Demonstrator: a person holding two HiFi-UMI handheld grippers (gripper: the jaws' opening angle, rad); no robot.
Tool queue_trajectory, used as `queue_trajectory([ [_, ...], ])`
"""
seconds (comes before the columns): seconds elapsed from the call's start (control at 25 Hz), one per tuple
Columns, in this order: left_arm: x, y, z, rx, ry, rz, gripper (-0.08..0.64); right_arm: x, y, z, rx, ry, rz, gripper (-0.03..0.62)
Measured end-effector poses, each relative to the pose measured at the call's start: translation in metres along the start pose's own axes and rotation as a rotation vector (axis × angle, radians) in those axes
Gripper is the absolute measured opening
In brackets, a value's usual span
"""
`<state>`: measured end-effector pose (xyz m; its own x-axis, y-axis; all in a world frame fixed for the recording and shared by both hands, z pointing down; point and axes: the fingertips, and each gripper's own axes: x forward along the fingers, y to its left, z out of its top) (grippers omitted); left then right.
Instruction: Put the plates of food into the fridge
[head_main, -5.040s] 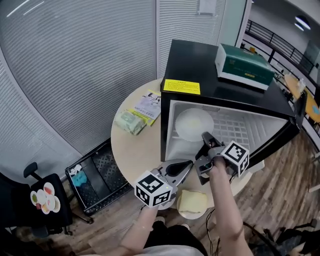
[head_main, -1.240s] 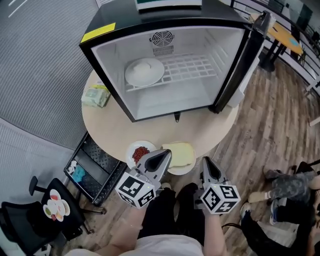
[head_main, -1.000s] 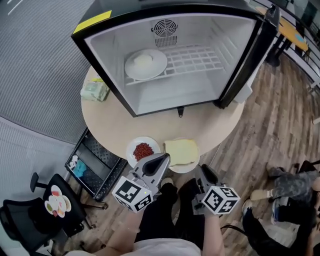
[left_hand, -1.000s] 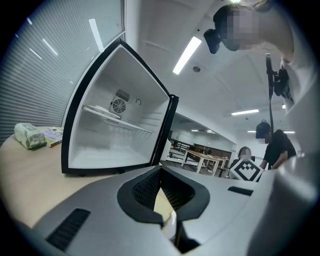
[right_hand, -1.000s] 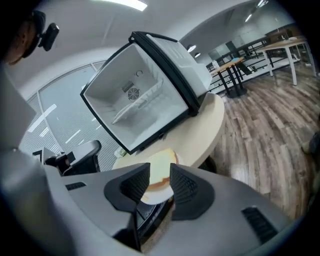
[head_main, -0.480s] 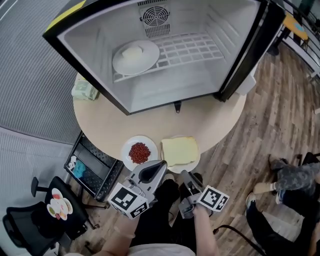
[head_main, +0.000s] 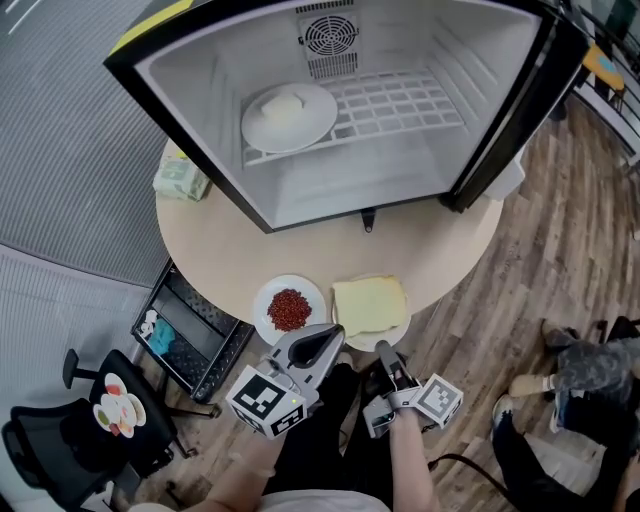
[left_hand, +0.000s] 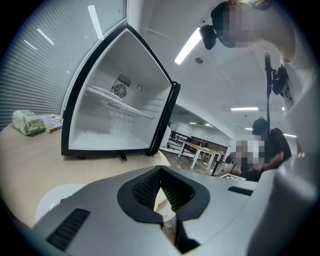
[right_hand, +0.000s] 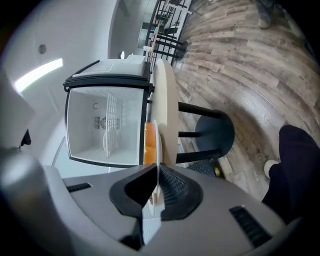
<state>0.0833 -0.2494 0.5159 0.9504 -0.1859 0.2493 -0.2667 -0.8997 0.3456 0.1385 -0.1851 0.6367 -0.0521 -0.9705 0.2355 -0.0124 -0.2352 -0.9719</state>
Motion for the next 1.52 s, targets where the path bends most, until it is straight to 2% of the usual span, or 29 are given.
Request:
queue_trajectory([
  [0.52, 0.0, 0.005, 0.011, 0.015, -0.019, 0.052, 0.005, 0.003, 0.033, 0.015, -0.033, 0.022, 0.072, 0.017],
  [0.72, 0.006, 0.005, 0.029, 0.04, -0.038, 0.061, 0.004, -0.004, 0.053, 0.038, 0.004, -0.017, 0.075, 0.017],
  [0.96, 0.02, -0.002, 0.056, 0.054, -0.076, 0.05, 0.004, -0.008, 0.081, 0.072, -0.076, -0.04, 0.057, 0.017],
  [1.52, 0.036, -0.003, 0.108, 0.078, -0.15, 0.06, 0.005, 0.011, 0.164, 0.112, -0.111, -0.028, 0.12, 0.017],
])
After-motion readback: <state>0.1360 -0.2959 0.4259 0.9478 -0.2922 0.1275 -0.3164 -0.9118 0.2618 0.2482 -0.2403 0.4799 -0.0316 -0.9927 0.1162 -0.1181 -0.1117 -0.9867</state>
